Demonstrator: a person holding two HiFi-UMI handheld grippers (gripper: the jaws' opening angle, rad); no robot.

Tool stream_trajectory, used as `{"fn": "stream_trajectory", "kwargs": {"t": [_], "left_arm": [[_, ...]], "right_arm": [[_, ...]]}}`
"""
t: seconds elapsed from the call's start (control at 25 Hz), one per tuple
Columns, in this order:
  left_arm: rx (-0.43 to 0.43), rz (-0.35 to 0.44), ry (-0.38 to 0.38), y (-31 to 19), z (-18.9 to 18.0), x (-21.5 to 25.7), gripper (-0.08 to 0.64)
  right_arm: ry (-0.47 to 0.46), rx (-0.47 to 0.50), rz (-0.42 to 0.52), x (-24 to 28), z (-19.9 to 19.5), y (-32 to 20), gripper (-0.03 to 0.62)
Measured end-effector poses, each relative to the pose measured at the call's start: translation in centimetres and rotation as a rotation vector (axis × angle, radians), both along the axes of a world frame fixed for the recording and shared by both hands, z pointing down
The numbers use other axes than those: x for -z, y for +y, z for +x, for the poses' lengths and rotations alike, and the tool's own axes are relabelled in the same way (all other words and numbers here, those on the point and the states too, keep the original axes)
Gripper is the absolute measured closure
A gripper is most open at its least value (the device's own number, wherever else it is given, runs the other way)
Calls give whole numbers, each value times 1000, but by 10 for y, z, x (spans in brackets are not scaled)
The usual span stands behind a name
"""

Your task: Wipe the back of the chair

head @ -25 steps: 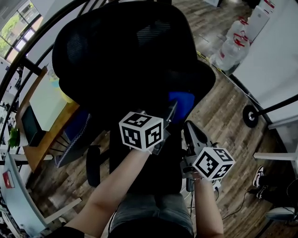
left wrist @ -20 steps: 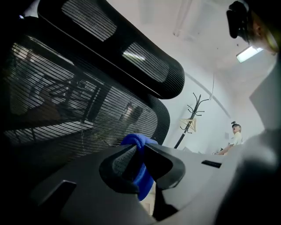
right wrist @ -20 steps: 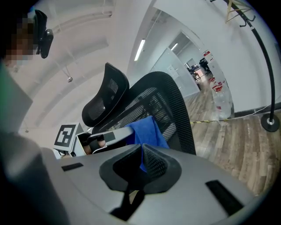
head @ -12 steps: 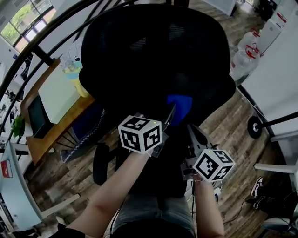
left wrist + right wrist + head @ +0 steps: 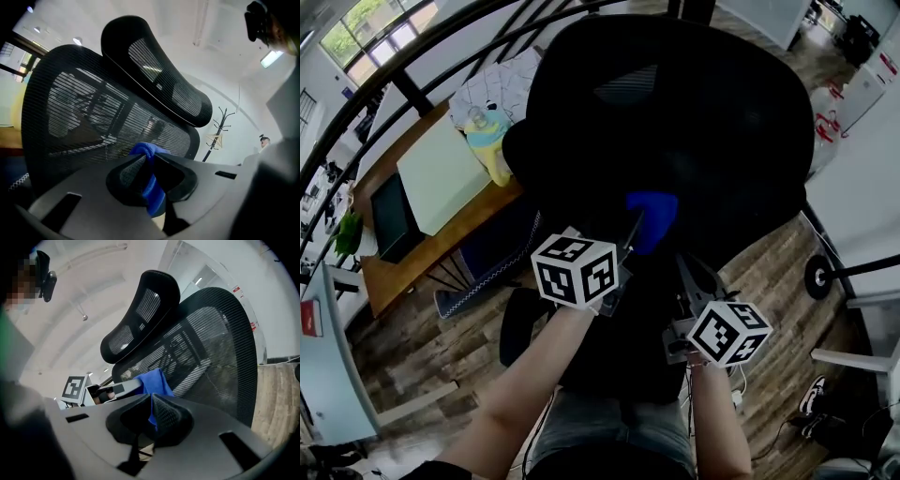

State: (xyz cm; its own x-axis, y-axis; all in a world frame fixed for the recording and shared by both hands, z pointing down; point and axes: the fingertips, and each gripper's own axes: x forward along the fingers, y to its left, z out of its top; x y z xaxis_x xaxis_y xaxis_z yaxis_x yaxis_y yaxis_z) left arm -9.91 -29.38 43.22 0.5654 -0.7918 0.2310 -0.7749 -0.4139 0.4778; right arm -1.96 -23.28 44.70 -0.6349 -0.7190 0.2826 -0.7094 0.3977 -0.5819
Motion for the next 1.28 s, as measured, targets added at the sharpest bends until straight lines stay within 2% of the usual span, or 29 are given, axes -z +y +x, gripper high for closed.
{"fn": "stream_trajectory", "kwargs": {"t": [0.28, 0.8, 1.04, 1.28], "left_arm": [[75, -2, -7, 2, -51, -3, 512], [225, -14, -49, 8, -125, -10, 512], [272, -19, -70, 11, -147, -11, 512], [285, -18, -75, 17, -151, -8, 512]], "right_arm": [[1, 40, 5, 2, -32, -1, 561], [3, 75, -4, -1, -63, 0, 561], [-1, 84, -1, -2, -68, 4, 561], [-3, 65, 3, 2, -56, 6, 561]]}}
